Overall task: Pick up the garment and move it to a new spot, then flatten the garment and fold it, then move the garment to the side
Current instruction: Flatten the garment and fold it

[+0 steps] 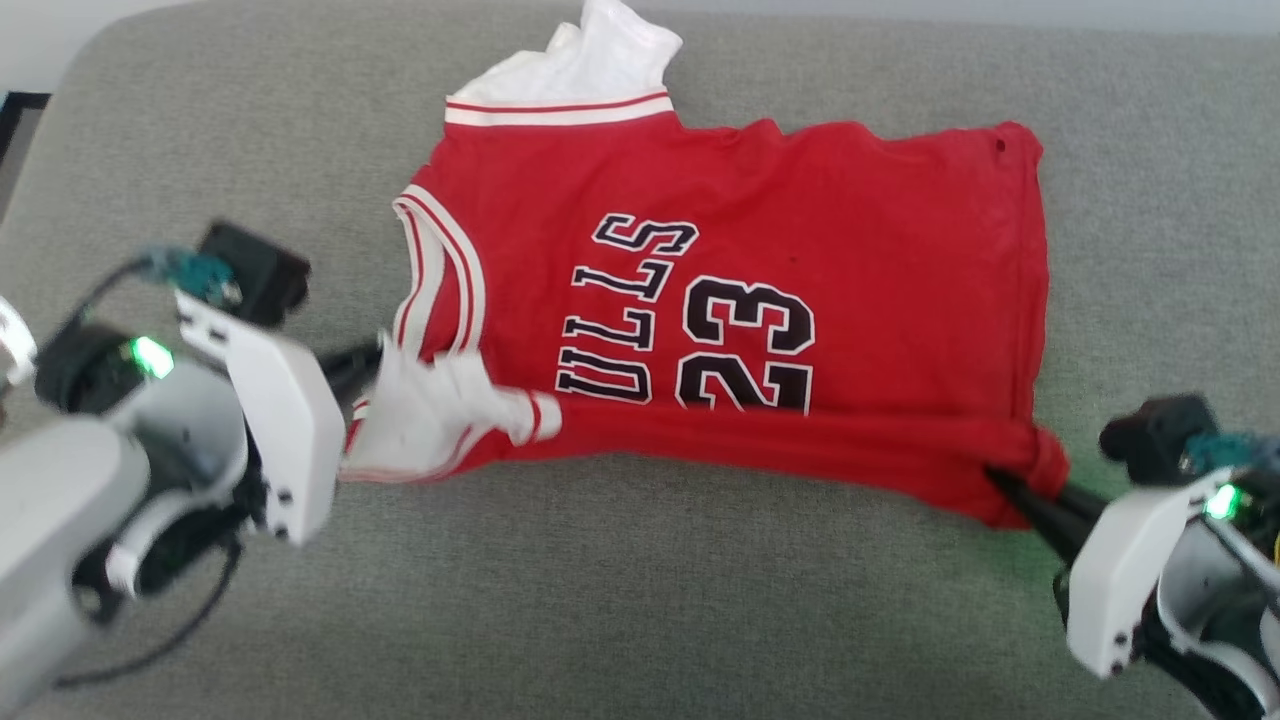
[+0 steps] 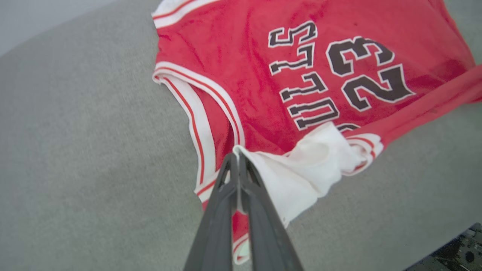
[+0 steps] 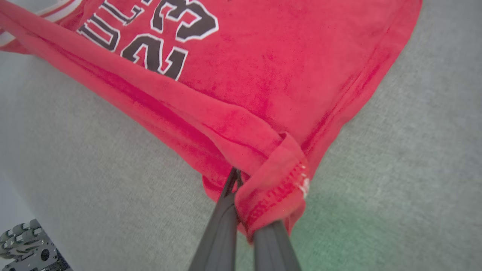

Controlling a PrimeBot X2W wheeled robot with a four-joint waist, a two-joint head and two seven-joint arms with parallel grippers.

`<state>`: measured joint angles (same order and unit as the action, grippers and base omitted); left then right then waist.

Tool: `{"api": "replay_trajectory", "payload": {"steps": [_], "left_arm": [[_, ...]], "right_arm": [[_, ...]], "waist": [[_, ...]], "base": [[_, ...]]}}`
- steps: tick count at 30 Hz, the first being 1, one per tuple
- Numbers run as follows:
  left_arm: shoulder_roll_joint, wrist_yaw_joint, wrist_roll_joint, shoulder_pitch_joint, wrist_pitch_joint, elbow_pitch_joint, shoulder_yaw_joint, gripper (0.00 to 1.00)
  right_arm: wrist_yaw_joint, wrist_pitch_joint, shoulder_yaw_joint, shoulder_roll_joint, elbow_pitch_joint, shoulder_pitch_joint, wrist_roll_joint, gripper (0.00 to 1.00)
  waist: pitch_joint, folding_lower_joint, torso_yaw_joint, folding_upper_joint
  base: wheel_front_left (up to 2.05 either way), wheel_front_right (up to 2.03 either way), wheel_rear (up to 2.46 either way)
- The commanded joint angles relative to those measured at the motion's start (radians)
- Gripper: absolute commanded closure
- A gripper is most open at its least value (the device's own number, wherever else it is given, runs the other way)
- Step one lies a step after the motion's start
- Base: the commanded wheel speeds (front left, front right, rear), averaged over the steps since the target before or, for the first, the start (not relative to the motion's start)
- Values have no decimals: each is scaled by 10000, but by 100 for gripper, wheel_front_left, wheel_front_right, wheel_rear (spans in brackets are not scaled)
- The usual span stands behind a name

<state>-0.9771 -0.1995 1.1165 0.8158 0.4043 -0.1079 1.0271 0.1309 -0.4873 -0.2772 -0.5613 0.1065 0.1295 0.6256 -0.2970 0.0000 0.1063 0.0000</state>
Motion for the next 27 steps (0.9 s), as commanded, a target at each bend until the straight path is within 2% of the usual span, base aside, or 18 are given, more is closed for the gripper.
{"api": "replay_trajectory", "payload": {"steps": [1,7,15,20,25,26,27], "left_arm": [[132,211,-170,431,90,278,-92,100],[988,1125,-534,1820,369,1845,-139,100],[2602,2234,-494,2919,624,4846,68,100],[3414,2702,-225,3170,929,6644,242,100],[3926,2871,-49,3226,1248,7945,356,100],[4006,2870,-13,3222,1352,8263,374,87],[4043,2892,-10,3278,1427,8498,407,71]], "right_arm": [[-4,-103,181,174,59,321,-222,100],[-4,-345,289,523,-160,1558,-776,100],[-4,-232,-247,894,-1675,3339,-905,100],[-4,-222,-1018,1129,-2823,4200,-780,100],[-4,-307,-1618,1285,-3693,4715,-594,100],[-5,-363,-1731,1308,-3881,4825,-537,100],[-5,-400,-1812,1312,-3991,4929,-512,86]], "waist": [[-142,0,-110,0],[-589,0,-320,0],[-1222,0,-504,0],[-1496,0,-620,0],[-1595,0,-643,0],[-1597,0,-639,0],[-1589,0,-630,0]], "base": [[0,0,0],[0,0,0],[0,0,0],[0,0,0],[0,0,0],[0,0,0],[0,0,0]]}}
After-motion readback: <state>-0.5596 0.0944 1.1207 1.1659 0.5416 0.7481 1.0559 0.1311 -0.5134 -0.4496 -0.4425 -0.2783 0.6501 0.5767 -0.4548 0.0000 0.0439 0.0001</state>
